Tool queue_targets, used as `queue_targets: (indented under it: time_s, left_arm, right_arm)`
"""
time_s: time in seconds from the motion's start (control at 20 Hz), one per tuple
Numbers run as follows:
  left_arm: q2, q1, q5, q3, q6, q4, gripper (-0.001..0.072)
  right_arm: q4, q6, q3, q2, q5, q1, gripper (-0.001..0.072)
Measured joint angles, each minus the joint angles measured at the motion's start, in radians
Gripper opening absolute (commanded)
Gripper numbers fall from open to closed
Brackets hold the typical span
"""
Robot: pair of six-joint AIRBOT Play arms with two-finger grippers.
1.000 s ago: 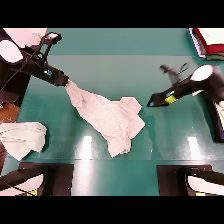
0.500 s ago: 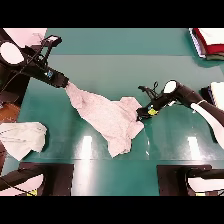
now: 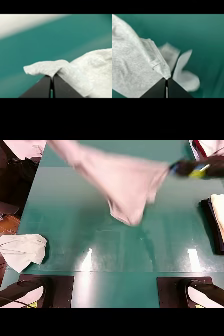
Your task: Fold the shirts.
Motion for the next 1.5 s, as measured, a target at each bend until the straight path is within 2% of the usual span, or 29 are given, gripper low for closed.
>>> queue_targets:
  time_s: [0.15, 0.35, 0.45, 0.6, 0.8, 0.95, 1.15, 1.3, 1.5]
  left_arm:
    - [0.088, 0.000, 0.145, 0.096, -0.002, -0.050, 0.0022]
    - [0.197, 0.000, 0.238, 0.138, -0.004, -0.120, 0.0022]
    - [0.232, 0.000, 0.256, 0.146, 0.002, -0.190, 0.0021]
    - [0.259, 0.000, 0.265, 0.151, 0.066, -0.313, 0.0021]
    - [0.230, 0.000, 0.235, 0.111, 0.121, -0.343, 0.0020]
    - [0.158, 0.000, 0.182, 0.002, 0.109, -0.308, 0.0021]
    - [-0.051, 0.000, 0.057, -0.137, 0.077, -0.264, 0.0021]
    - [-0.262, 0.001, -0.005, -0.190, 0.067, -0.253, 0.0021]
    - [-0.485, 0.000, -0.014, -0.213, 0.064, -0.257, 0.0022]
  right_arm:
    - [-0.001, 0.002, 0.181, 0.106, -0.112, -0.052, 0.0013]
    - [-0.005, -0.002, 0.340, 0.204, -0.169, -0.104, 0.0012]
    - [-0.006, -0.005, 0.382, 0.237, -0.177, -0.127, 0.0013]
    - [-0.007, -0.006, 0.412, 0.262, -0.177, -0.173, 0.0012]
    - [-0.006, 0.026, 0.425, 0.224, -0.076, -0.217, 0.0012]
    - [-0.008, 0.086, 0.425, 0.114, 0.116, -0.197, 0.0012]
    - [-0.009, 0.128, 0.335, -0.059, 0.361, -0.132, 0.0012]
    - [-0.010, 0.138, 0.201, -0.175, 0.420, -0.103, 0.0012]
    - [-0.011, 0.142, 0.023, -0.296, 0.390, -0.092, 0.0012]
